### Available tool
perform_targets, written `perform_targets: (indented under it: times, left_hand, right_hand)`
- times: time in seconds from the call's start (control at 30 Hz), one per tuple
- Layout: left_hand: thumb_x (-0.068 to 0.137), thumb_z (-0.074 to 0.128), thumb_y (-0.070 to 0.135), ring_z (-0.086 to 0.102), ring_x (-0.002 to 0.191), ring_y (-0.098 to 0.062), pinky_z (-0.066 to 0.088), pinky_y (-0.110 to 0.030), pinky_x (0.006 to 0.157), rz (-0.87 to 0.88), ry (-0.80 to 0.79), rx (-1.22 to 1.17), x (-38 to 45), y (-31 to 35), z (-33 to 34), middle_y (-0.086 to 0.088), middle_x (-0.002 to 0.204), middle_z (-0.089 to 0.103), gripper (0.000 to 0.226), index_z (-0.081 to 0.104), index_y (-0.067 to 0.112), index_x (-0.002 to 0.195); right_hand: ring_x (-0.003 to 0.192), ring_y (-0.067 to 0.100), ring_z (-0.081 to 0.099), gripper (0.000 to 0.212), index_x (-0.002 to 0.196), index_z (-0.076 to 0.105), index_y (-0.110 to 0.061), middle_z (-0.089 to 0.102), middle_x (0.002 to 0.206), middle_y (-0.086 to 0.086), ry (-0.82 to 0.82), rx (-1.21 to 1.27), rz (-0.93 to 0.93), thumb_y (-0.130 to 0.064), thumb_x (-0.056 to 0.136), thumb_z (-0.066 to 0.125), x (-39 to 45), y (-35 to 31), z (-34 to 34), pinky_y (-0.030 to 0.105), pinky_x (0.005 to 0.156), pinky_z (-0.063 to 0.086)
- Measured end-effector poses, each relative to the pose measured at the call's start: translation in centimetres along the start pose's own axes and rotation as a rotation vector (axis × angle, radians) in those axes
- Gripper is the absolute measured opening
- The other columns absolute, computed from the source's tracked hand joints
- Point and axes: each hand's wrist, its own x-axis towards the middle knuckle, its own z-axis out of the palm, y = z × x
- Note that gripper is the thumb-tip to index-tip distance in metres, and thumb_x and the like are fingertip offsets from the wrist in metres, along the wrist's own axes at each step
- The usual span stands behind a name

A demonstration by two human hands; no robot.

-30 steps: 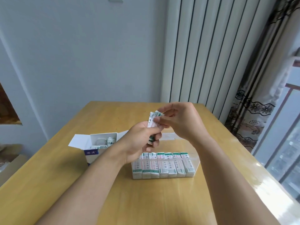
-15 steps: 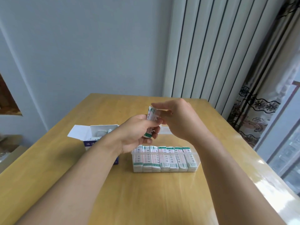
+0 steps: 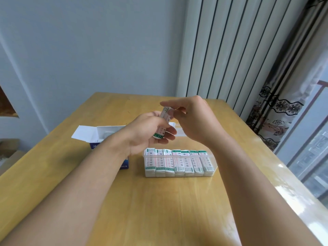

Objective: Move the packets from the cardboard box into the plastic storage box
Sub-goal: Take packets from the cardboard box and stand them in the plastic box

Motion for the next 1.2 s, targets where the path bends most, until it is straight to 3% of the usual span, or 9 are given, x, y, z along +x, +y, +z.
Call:
perform_targets:
  times: [0.07,0.13,0.3,0.37,0.43,0.53,0.67,0.83,1.2]
  left_hand:
    - [0.101,0.043,-0.001,0.064,0.077,-0.026,0.049,-0.033,0.066,0.017,0.024,-0.022,-0.1,0.1,0.1,-0.013,0.080,0.069,0.026,0.060,0.008,0.118]
    - [0.099,0.039,-0.004,0.055,0.071,-0.025,0.043,-0.032,0.061,0.033,0.058,-0.035,-0.1,0.1,0.2,-0.013,0.073,0.062,0.031,0.059,0.006,0.120]
    - [0.097,0.035,-0.004,0.052,0.066,-0.024,0.040,-0.033,0.060,0.051,0.061,-0.049,-0.2,0.2,0.3,-0.012,0.068,0.058,0.037,0.059,0.012,0.120]
    - [0.096,0.034,-0.004,0.061,0.073,-0.028,0.049,-0.035,0.064,0.058,0.044,-0.038,-0.4,0.5,0.3,-0.016,0.079,0.065,0.040,0.058,0.010,0.125]
    - [0.096,0.035,-0.004,0.070,0.093,-0.033,0.059,-0.041,0.085,0.069,0.054,-0.029,-0.2,0.6,0.2,-0.019,0.104,0.068,0.048,0.050,0.008,0.139]
    - [0.093,0.039,-0.005,0.063,0.118,-0.030,0.049,-0.043,0.108,0.124,0.168,-0.021,0.4,0.8,-0.4,-0.014,0.134,0.059,0.068,0.030,0.018,0.156]
    - [0.091,0.042,-0.006,0.062,0.119,-0.021,0.047,-0.041,0.110,0.253,0.323,-0.012,0.7,1.2,-1.2,-0.002,0.125,0.063,0.060,0.046,0.021,0.144]
    - [0.091,0.042,-0.006,0.066,0.112,-0.019,0.051,-0.040,0.106,0.280,0.385,-0.014,0.8,0.9,-1.5,-0.001,0.117,0.067,0.043,0.061,0.019,0.121]
    - [0.091,0.046,-0.005,0.066,0.114,-0.023,0.054,-0.037,0.102,0.273,0.368,0.019,0.9,0.7,-1.4,-0.002,0.116,0.070,0.038,0.068,0.021,0.108]
  right_hand:
    - [0.094,0.001,0.071,0.032,0.125,0.073,-0.025,0.077,0.112,-0.005,0.010,0.028,0.002,-0.008,0.100,0.062,0.1,0.1,0.1,0.007,0.079,0.052]
    - [0.092,0.003,0.071,0.032,0.125,0.072,-0.025,0.077,0.107,-0.007,0.027,0.083,0.019,-0.009,0.097,0.066,0.2,0.2,0.4,0.020,0.088,0.057]
    - [0.082,0.002,0.072,0.010,0.099,0.077,-0.025,0.078,0.085,-0.009,0.092,0.233,0.114,-0.019,0.092,0.075,0.3,0.4,0.7,0.036,0.084,0.060]
    - [0.081,0.005,0.073,0.009,0.096,0.078,-0.023,0.078,0.084,-0.007,0.107,0.300,0.118,-0.016,0.091,0.076,0.3,0.4,0.6,0.038,0.085,0.061]
    - [0.082,0.009,0.074,0.010,0.094,0.077,-0.021,0.078,0.084,-0.004,0.123,0.373,0.155,-0.012,0.091,0.075,0.5,0.6,0.1,0.038,0.085,0.061]
    - [0.084,0.018,0.076,0.009,0.096,0.074,-0.013,0.077,0.086,0.005,0.037,0.463,0.267,-0.006,0.094,0.069,0.6,1.2,-0.7,0.038,0.083,0.063]
    - [0.083,0.031,0.075,0.012,0.093,0.070,-0.004,0.075,0.085,0.016,-0.126,0.435,0.358,0.004,0.095,0.063,0.5,1.8,0.5,0.043,0.078,0.064]
    - [0.079,0.029,0.076,0.020,0.091,0.070,-0.004,0.075,0.082,0.015,-0.335,0.281,0.413,0.011,0.094,0.058,0.6,2.5,2.8,0.043,0.073,0.065]
    - [0.078,0.031,0.077,0.019,0.092,0.071,-0.010,0.075,0.083,0.015,-0.411,0.216,0.488,0.006,0.094,0.061,0.6,3.5,4.9,0.048,0.083,0.063]
